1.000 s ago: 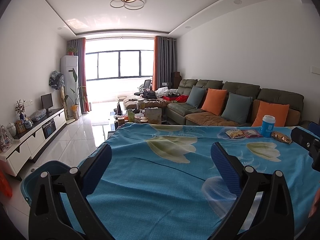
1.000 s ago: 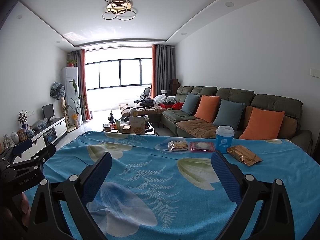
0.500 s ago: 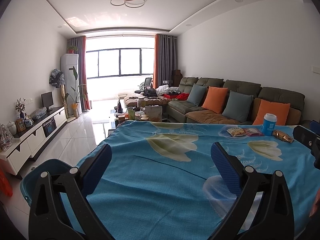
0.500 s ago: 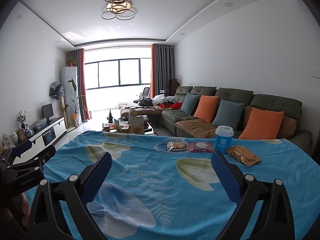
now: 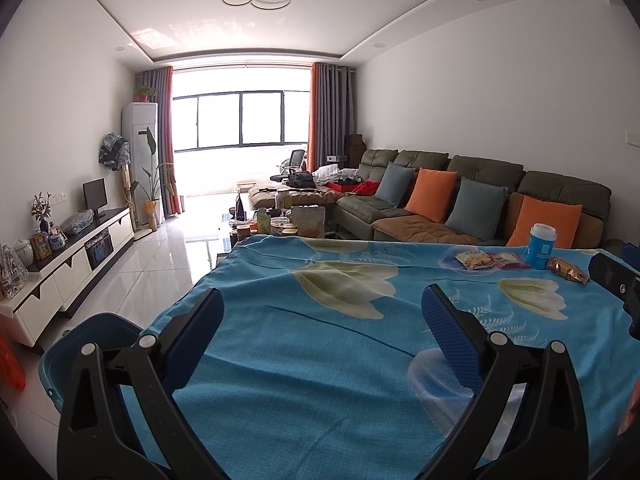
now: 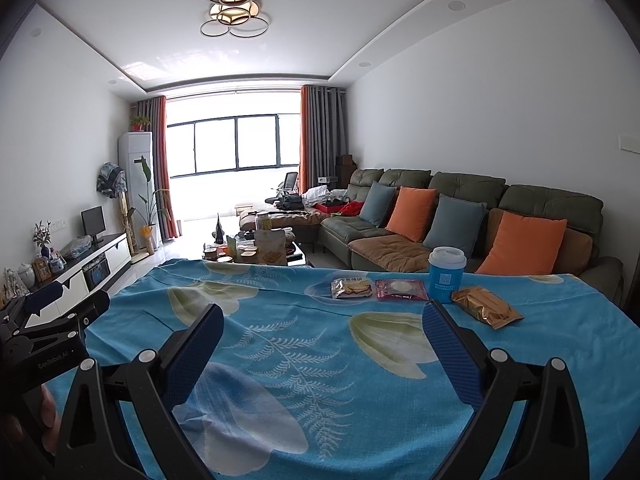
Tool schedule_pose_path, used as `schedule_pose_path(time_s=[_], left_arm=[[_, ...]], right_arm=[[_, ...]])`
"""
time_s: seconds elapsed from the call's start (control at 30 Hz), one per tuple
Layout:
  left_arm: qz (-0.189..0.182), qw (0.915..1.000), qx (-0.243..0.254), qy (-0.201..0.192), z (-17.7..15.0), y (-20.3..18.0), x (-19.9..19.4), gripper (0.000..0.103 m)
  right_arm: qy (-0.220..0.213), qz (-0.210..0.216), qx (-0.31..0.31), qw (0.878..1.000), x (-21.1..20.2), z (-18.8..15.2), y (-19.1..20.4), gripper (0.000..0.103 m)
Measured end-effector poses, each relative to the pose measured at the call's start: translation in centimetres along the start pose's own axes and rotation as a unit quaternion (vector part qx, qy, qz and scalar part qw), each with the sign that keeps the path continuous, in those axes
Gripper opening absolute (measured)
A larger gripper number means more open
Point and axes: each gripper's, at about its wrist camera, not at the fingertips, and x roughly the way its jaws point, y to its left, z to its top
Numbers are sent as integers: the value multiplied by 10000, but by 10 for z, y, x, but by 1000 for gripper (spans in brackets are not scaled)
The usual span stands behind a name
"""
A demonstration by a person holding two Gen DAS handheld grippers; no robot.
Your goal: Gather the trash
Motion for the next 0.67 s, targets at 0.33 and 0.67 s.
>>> schedule_pose_path(time_s=[0.33, 0.67], left_arm=[[-3, 9998, 166, 118, 0, -5, 3, 97], [-83, 9942, -33, 1074, 9, 10, 45, 97]], right_arm=[[24, 2, 7, 10000, 1, -1, 0, 96], [736, -222, 59, 9970, 31, -7, -17, 96]])
